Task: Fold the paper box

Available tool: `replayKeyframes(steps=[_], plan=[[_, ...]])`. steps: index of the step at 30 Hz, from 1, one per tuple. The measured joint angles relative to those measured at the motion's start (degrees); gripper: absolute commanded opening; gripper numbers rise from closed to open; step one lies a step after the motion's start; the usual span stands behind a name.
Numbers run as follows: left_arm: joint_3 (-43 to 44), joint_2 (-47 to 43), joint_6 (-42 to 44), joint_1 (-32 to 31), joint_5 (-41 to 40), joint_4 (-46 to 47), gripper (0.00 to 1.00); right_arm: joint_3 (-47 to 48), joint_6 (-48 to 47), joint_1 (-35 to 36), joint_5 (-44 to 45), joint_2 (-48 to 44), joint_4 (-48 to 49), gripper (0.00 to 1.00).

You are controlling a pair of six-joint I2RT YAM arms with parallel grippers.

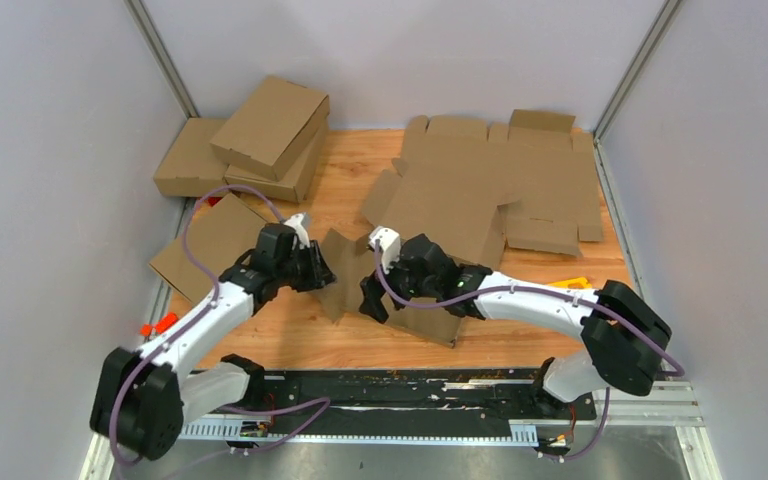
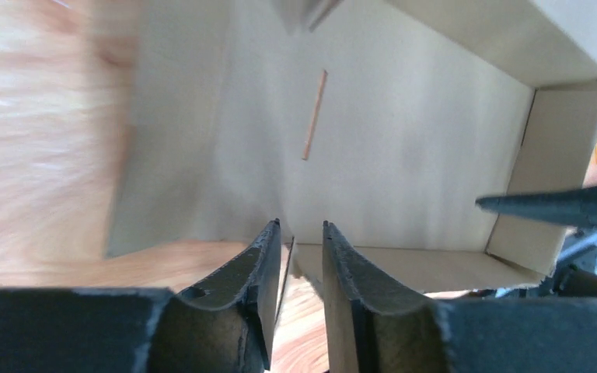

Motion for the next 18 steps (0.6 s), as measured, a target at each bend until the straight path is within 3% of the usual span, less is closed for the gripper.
replayKeyframes(steps=[8, 13, 18], plan=[[7.8, -13.0, 7.3, 11.9, -5.2, -11.5, 0.74, 11.6, -3.3, 10.2, 5.4, 5.9, -3.4, 0.94], [8.1, -9.6, 9.3, 20.8, -1.3, -13.0, 0.78, 21.4, -4.9, 13.5, 11.0, 15.2, -7.8, 0.95], [6.4, -5.0, 8.8, 22.2, 1.6, -11.6, 0.77, 26.2, -5.0, 13.7, 15.0, 22.2, -11.8, 0.93]])
